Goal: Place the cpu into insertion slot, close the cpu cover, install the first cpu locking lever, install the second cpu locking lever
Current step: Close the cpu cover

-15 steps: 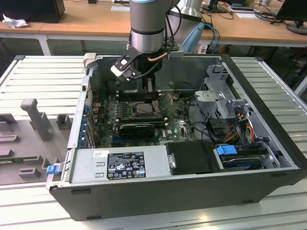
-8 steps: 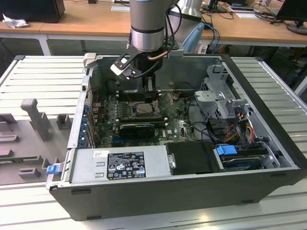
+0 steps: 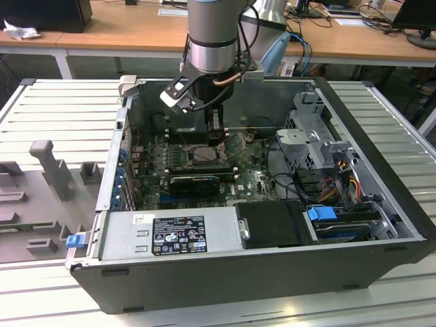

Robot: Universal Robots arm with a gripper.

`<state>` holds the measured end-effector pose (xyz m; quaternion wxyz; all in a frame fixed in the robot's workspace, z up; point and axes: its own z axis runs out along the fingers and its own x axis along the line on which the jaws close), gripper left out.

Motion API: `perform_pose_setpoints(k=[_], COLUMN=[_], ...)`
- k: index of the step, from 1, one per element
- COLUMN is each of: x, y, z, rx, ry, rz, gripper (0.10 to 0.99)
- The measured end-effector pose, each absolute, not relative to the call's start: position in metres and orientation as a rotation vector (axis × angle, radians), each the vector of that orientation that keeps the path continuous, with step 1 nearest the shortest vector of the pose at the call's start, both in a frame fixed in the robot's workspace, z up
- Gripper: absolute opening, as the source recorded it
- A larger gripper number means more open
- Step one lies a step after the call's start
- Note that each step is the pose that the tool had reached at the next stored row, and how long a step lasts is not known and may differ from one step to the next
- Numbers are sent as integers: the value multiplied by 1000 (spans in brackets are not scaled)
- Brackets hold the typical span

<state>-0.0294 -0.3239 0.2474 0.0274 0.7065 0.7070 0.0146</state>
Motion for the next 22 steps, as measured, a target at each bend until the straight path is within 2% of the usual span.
perform_pose_setpoints(k=[22], x=[-22], y=[-324], z=[264], rx=[2184], ry=[2183], rz=[44], gripper=[106])
